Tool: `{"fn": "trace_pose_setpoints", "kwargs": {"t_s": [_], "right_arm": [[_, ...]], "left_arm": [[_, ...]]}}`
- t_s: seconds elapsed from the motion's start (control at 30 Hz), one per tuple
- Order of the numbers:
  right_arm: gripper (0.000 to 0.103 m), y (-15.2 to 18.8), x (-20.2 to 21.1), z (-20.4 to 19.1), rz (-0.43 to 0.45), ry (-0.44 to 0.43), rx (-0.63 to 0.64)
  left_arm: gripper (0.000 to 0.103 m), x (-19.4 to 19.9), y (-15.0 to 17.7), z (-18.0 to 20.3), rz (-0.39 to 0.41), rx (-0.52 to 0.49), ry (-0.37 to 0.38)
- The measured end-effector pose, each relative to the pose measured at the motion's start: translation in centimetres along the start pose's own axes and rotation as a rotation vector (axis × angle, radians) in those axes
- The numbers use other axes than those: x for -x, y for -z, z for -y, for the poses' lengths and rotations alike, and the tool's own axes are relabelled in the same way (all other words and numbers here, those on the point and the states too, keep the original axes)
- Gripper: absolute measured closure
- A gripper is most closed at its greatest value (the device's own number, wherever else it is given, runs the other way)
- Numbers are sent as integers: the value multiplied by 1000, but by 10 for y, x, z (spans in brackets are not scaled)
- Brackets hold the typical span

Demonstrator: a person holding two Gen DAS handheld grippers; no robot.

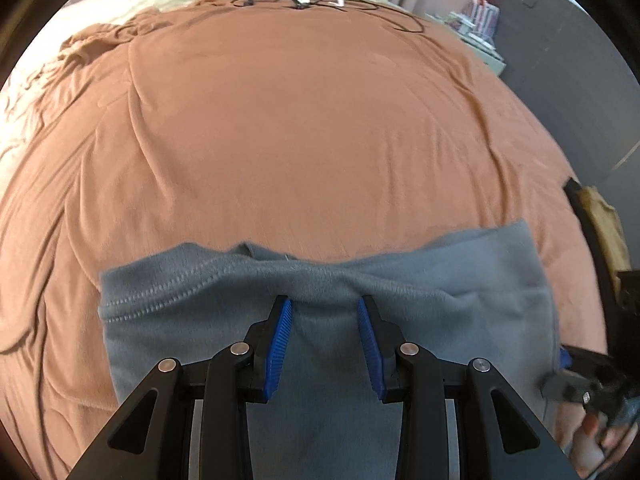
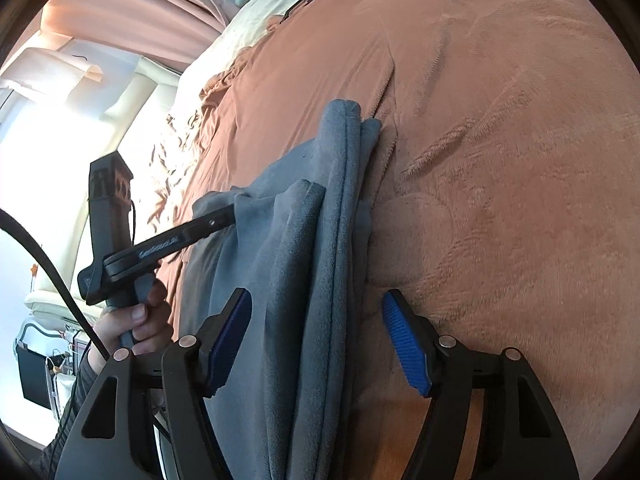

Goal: Fold small clothes
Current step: 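Open both grippers and move them to the shirt's folded end, then close both grippers on the folded grey shirt's end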

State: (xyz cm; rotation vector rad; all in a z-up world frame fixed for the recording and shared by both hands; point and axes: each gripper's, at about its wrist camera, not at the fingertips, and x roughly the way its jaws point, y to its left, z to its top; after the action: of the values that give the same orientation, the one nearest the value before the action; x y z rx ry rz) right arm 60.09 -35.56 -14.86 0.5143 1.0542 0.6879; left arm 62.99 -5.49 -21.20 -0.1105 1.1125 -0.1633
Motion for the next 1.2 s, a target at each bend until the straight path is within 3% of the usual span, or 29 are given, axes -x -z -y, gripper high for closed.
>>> {"fn": "trace_pose_setpoints", "kwargs": {"t_s": [0.1,0.23,0.4,0.67,0.7,0.73,0.8,0.83,1.0,1.2], "right_arm": [[38,-1,1,-2,11,-3,-9],[53,0,2,4,6,-10,-33],[53,-4,-5,9,-9,-44,-49],[53,-13,-13,21,-18,-81,-57],[55,-13,-13,20,-16,-73,-50],[69,-15,-15,19,-16,-61,-44],[83,-17,-16,21,-21,-33,-38],[86,-17,-15,19,-16,-34,-38],[88,-15,-4,14,-1,-20,-15],[88,-15,-9,14,-15,-15,-39]], "left_arm": [[66,0,-8,3,3,22,-28],[65,11,-10,-8,4,42,24],[65,30,0,-43,3,98,60],[65,48,24,-92,-2,170,34],[64,49,26,-97,-2,177,32],[60,50,29,-102,-3,186,29],[50,49,35,-110,0,207,42],[48,48,36,-113,-2,218,53],[48,32,43,-120,-45,267,136],[48,18,37,-120,-23,300,201]]}}
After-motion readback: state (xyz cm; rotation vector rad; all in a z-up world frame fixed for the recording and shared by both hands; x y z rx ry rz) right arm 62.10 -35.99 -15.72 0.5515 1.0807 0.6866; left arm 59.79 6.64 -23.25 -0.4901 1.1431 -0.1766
